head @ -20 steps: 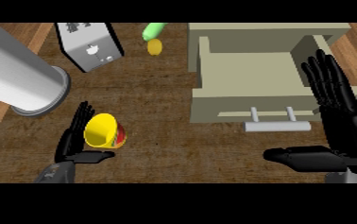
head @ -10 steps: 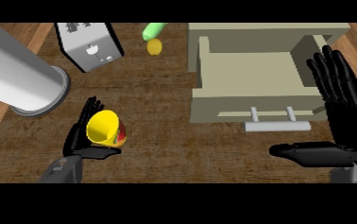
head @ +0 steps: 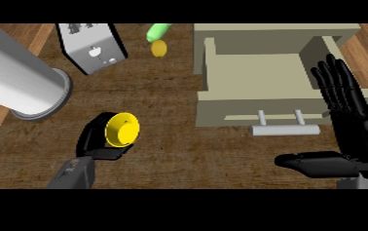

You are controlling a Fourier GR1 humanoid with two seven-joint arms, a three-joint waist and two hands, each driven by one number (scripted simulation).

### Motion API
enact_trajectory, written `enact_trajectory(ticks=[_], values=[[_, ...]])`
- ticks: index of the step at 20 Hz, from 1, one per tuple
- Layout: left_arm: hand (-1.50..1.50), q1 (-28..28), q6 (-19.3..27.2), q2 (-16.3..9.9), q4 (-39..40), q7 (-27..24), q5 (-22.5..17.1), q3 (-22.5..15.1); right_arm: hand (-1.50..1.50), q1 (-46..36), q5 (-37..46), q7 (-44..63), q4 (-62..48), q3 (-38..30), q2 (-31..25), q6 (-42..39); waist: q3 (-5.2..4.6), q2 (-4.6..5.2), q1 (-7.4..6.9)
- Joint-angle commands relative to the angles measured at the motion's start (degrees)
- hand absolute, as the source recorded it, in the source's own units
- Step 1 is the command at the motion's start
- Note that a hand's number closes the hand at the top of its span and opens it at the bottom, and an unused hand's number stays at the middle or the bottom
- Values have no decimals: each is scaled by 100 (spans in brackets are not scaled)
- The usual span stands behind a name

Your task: Pick up the cup, place it into the drawer and close the drawer

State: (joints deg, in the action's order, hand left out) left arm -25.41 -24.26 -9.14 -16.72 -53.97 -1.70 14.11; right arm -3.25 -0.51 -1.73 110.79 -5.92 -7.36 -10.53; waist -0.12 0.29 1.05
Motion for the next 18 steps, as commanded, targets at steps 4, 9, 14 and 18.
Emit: enact_trajectory(ticks=[4,9,14,18], values=[[150,-130,-999,225,-299,-542,-265,31,-150,-297,-87,128,-191,-225,-148,4,0,-5,-54],[150,158,-387,-164,-239,-921,-692,594,-150,4,262,-185,-164,146,71,56,-6,20,-30],[150,-131,-254,-304,-332,-978,-835,760,-150,-414,68,-60,-394,-90,-86,9,-5,23,-30],[150,-308,-293,-200,-759,-743,-924,685,-150,-284,3,262,10,-145,-62,111,4,-23,-57]])
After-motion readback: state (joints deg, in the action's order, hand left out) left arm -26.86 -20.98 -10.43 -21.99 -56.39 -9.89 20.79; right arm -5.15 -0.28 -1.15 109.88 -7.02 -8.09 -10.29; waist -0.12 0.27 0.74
